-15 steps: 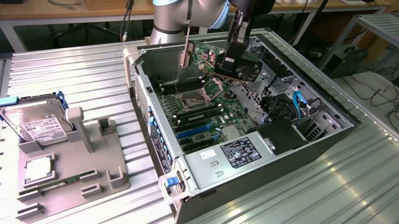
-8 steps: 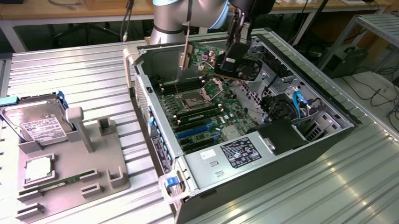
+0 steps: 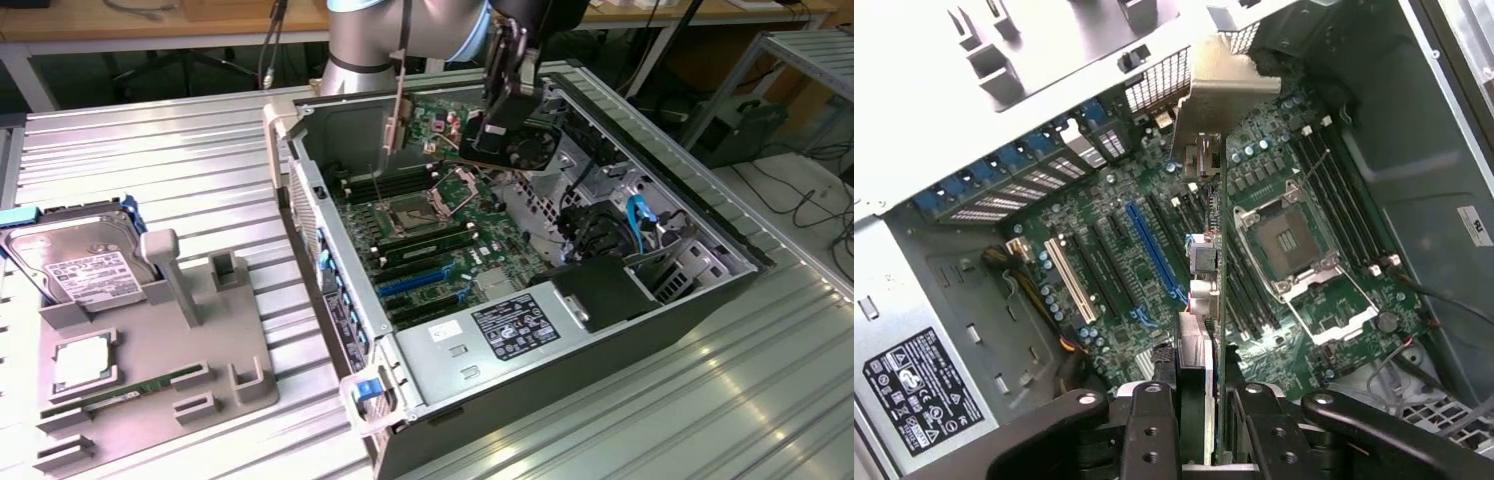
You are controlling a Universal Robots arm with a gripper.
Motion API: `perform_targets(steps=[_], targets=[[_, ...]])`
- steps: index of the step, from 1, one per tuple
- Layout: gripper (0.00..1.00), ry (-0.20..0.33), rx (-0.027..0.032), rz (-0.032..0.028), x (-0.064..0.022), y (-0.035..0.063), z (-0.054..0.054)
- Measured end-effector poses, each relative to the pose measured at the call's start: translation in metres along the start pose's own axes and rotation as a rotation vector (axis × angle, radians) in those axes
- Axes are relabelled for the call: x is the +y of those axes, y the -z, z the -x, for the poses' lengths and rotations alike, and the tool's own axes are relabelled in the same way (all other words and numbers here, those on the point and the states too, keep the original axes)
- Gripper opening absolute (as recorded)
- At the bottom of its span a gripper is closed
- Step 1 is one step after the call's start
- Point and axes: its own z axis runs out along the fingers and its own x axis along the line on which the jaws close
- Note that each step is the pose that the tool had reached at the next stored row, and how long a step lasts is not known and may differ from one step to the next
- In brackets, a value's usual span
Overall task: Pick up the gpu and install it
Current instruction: 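Insert the gpu into the slot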
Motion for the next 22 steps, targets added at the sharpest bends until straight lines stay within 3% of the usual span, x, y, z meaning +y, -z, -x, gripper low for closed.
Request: perform_targets(steps=[22], targets=[[0.27, 0.314, 0.0122, -0.0017, 0.0001, 0.0, -0.0001]])
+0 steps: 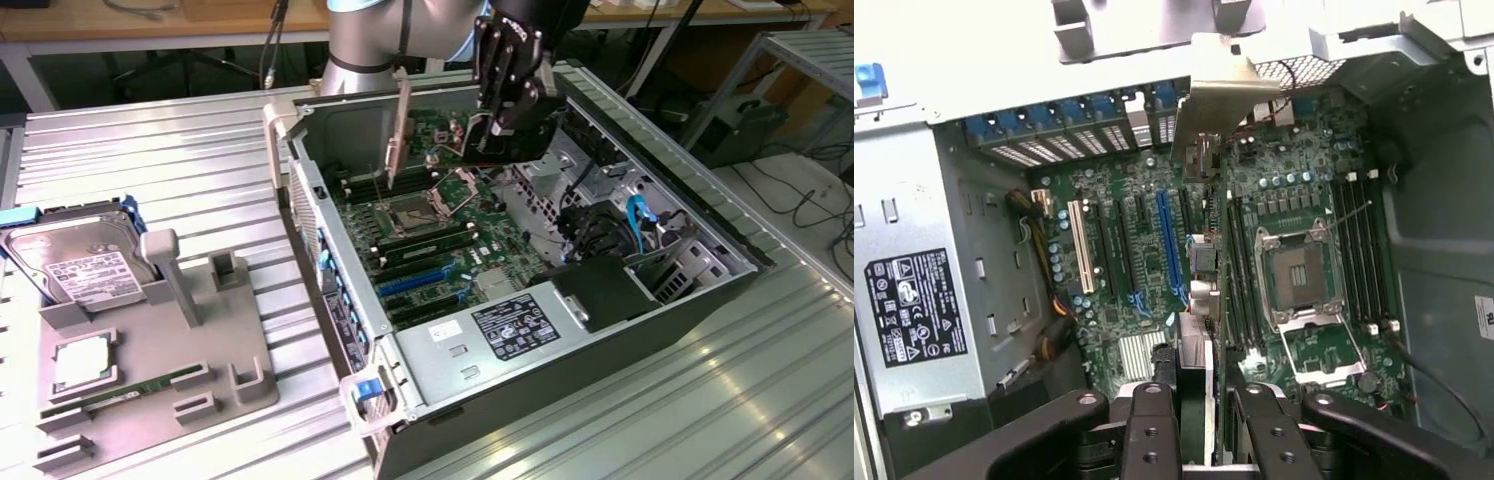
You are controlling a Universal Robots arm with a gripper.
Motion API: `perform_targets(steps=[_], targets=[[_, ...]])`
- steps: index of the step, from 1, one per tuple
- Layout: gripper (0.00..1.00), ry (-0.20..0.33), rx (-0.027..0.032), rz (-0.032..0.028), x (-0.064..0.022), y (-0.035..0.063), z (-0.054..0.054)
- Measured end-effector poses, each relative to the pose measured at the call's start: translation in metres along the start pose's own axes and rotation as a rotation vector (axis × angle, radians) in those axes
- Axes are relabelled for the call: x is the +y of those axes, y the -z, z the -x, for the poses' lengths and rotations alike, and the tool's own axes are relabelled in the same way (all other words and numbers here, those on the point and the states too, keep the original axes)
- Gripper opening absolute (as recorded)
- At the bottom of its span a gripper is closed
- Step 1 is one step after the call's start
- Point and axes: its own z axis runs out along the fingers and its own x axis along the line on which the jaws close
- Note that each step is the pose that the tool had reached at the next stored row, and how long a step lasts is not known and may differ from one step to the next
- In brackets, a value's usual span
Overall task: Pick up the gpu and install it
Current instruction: 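Insert the gpu into the slot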
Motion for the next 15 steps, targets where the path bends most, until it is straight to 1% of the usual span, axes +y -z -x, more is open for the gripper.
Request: perform_targets(steps=[3, 5, 8, 15], targets=[[0.27, 0.033, 0.0012, -0.0001, 0.0, 0.0, 0.0], [0.27, 0.07, 0.0027, -0.0004, 0.0, 0.0, 0.0], [0.27, 0.111, 0.0044, -0.0006, 0.0002, 0.0, 0.0], [0.27, 0.177, 0.0069, -0.0009, 0.0003, 0.0, 0.0]])
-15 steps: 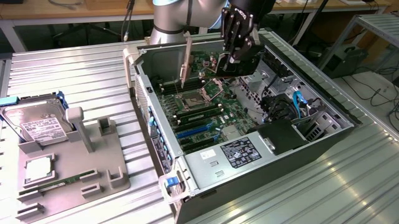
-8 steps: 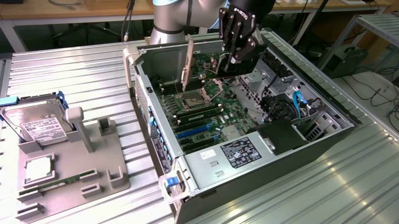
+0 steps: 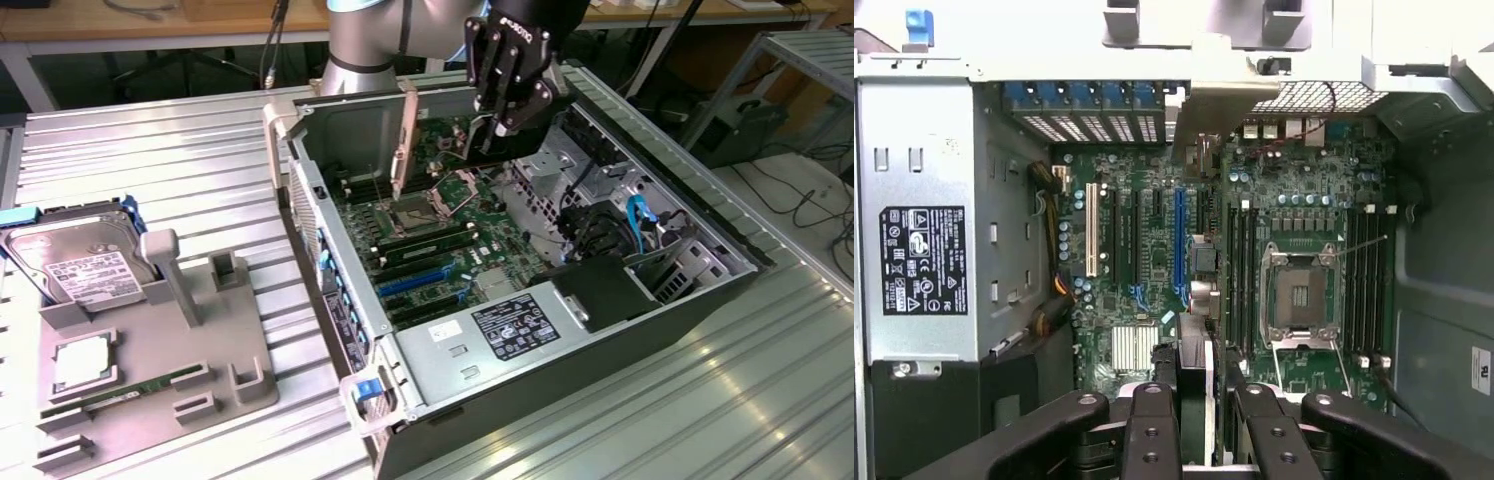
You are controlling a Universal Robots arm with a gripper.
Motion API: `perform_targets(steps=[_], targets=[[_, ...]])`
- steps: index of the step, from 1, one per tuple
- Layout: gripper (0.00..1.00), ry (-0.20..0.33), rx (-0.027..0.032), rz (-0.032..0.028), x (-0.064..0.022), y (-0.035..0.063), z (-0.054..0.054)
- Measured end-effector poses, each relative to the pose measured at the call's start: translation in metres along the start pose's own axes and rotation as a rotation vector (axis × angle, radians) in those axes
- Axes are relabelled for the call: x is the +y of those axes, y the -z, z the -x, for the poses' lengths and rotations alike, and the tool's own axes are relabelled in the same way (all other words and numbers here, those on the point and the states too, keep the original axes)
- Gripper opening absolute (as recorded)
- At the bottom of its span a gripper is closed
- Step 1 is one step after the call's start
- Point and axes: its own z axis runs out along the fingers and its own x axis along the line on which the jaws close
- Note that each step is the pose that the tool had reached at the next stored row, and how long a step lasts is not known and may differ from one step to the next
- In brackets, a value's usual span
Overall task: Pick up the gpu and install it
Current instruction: 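Insert the gpu into the slot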
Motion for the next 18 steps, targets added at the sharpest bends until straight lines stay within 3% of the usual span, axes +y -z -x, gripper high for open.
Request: perform_targets(steps=[4, 18], targets=[[0.27, 0.031, 0.0012, -0.0001, 0.0, -0.0001, 0.0], [0.27, 0.051, 0.0034, -0.0002, -0.0003, -0.0086, 0.0001]])
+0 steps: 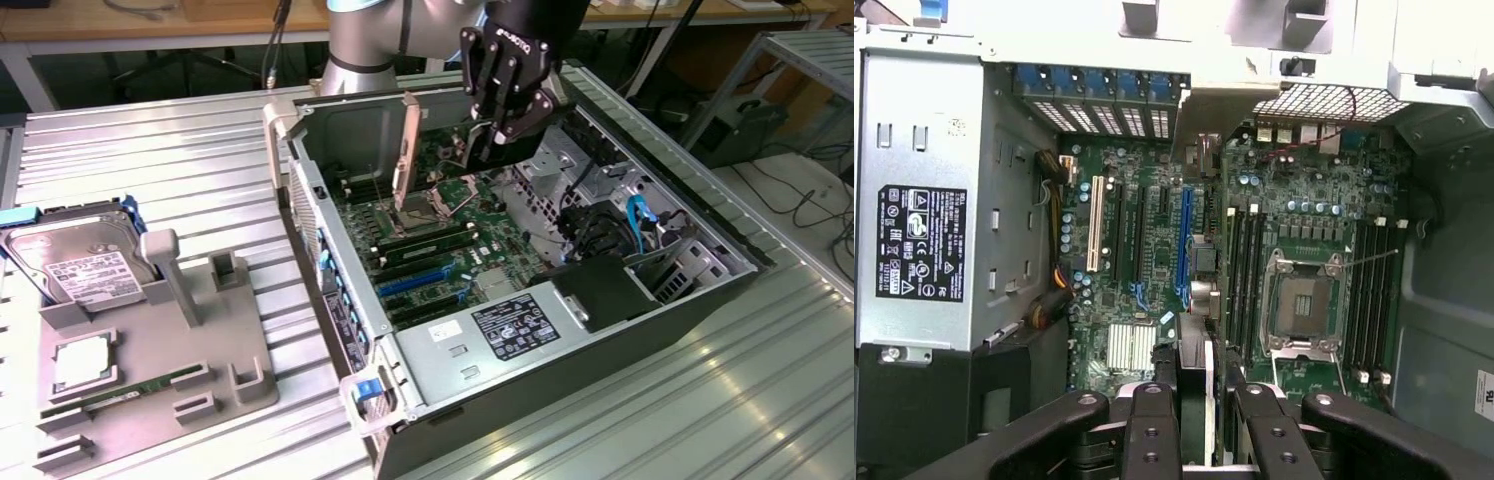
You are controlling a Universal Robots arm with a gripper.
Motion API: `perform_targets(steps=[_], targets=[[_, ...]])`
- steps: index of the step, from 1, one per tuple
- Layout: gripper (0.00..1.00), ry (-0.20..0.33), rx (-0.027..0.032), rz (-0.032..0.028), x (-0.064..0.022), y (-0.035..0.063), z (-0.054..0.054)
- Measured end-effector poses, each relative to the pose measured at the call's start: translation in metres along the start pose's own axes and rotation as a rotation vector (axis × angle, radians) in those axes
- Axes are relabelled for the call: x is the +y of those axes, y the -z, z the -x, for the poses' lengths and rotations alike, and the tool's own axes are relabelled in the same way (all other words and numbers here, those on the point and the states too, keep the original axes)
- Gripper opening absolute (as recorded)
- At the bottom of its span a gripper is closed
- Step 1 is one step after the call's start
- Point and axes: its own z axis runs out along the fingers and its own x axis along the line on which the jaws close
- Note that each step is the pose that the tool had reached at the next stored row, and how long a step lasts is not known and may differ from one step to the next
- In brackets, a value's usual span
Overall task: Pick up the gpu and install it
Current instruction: 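Insert the gpu into the slot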
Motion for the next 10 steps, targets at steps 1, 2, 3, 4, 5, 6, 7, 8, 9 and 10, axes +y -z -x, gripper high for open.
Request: perform_targets(steps=[1, 2, 3, 4, 5, 6, 7, 8, 9, 10], targets=[[0.27, 0.001, 0.0, 0.0, 0.0, -0.0003, 0.0], [0.27, 0.003, 0.0001, 0.0, 0.0, -0.0005, 0.0], [0.27, 0.004, 0.0001, 0.0, 0.0, -0.0008, 0.0], [0.27, 0.006, 0.0001, -0.0001, 0.0, -0.0011, 0.0], [0.27, 0.006, 0.0001, -0.0001, 0.0, -0.0013, 0.0], [0.27, 0.007, 0.0002, -0.0001, -0.0001, -0.0016, 0.0], [0.27, 0.008, 0.0002, -0.0001, -0.0001, -0.0018, 0.0], [0.27, 0.009, 0.0002, -0.0001, -0.0001, -0.0021, 0.0], [0.27, 0.01, 0.0003, -0.0001, -0.0001, -0.0024, 0.0], [0.27, 0.011, 0.0003, -0.0001, -0.0001, -0.003, 0.0]])
